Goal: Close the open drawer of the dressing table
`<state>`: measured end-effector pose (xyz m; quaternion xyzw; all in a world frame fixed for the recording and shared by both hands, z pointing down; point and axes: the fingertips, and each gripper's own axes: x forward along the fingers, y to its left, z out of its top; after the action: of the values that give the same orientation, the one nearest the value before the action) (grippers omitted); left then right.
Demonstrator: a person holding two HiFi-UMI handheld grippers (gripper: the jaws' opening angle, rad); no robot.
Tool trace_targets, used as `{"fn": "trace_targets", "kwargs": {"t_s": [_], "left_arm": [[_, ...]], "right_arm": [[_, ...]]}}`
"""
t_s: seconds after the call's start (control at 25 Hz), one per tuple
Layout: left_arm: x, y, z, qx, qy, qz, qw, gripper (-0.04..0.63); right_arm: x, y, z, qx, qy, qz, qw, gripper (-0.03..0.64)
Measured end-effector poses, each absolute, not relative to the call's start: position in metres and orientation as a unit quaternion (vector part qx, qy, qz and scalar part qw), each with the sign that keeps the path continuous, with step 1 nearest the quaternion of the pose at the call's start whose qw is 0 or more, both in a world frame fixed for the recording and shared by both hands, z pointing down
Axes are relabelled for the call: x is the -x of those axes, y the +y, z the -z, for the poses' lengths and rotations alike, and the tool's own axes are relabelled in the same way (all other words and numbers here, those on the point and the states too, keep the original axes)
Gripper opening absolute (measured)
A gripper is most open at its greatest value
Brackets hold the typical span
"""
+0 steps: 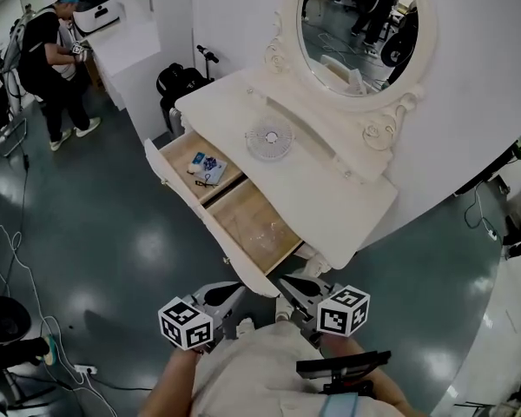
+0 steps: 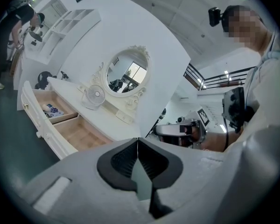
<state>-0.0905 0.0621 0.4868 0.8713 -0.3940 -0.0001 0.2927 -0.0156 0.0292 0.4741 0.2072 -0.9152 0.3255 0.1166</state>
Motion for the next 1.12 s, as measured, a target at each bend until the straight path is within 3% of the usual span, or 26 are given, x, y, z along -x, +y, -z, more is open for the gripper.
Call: {"fn": "trace_targets", "kwargs": {"t_s": [0.76,1.12], "left_arm": [[0.117,0.049,-0.524,-0.858,-0.418,-0.046,0.293,0.011],[0.123,0.03,-0.553,-0.843,-0.424,-0.09,0.318,0.083]], "right_arm": [[0.018,0.026,-0.484,-0.205,-0.913,-0.332,0.12,0.018],[0.019,0.026,-0.521,-0.167,-0.915,-0.307,0.201,0.018]]}}
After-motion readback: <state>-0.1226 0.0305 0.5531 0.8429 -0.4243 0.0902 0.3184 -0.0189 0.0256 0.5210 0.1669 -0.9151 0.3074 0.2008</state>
